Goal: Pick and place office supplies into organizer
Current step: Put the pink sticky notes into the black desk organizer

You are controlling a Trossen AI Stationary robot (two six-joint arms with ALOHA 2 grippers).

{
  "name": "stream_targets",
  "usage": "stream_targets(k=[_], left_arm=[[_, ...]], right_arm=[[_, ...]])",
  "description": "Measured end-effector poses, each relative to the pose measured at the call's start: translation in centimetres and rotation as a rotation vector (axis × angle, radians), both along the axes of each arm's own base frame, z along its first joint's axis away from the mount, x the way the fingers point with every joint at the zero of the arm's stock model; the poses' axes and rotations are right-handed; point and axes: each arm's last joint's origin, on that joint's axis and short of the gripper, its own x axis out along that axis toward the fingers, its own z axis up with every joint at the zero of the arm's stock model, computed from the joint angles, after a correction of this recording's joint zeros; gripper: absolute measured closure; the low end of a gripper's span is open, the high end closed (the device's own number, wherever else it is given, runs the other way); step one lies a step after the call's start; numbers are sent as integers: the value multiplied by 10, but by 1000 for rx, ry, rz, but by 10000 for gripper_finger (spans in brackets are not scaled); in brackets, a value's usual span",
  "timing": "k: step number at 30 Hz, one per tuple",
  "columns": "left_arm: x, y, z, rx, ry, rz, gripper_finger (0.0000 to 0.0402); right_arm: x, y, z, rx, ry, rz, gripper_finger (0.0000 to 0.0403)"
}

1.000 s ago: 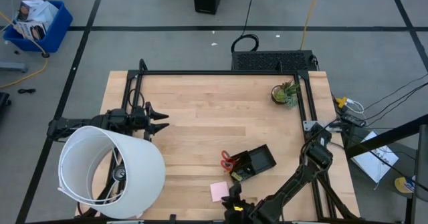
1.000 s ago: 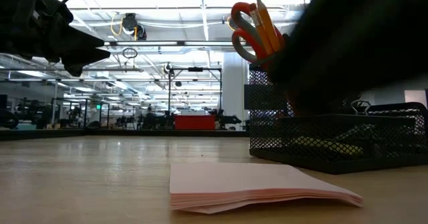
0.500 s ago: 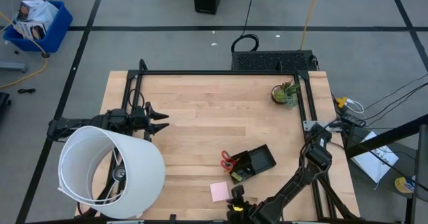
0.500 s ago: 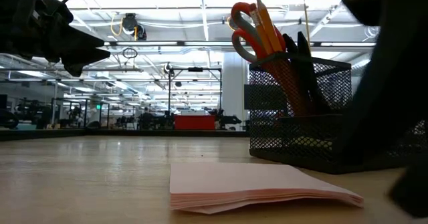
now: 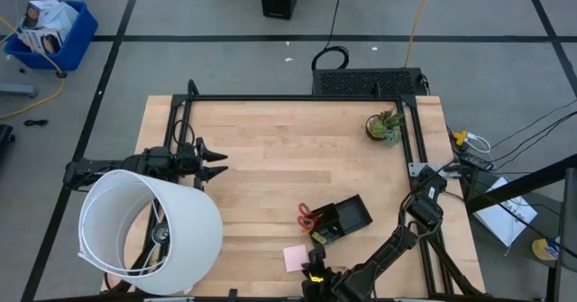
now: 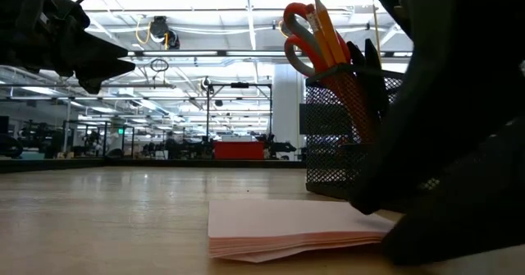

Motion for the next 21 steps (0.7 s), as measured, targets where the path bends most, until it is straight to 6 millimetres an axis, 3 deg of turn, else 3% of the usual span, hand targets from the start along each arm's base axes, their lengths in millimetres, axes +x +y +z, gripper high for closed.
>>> stream_targets(k=[5, 10, 21], left_arm=[[0, 0, 0, 0, 0, 0, 215], [0, 0, 0, 0, 0, 0, 215], [0, 0, 0, 0, 0, 0, 215]], right_arm=[[3, -4, 0, -5, 7, -2, 327], [4, -4, -1, -18, 15, 17, 392], [10, 0, 6, -77, -80, 50, 402]])
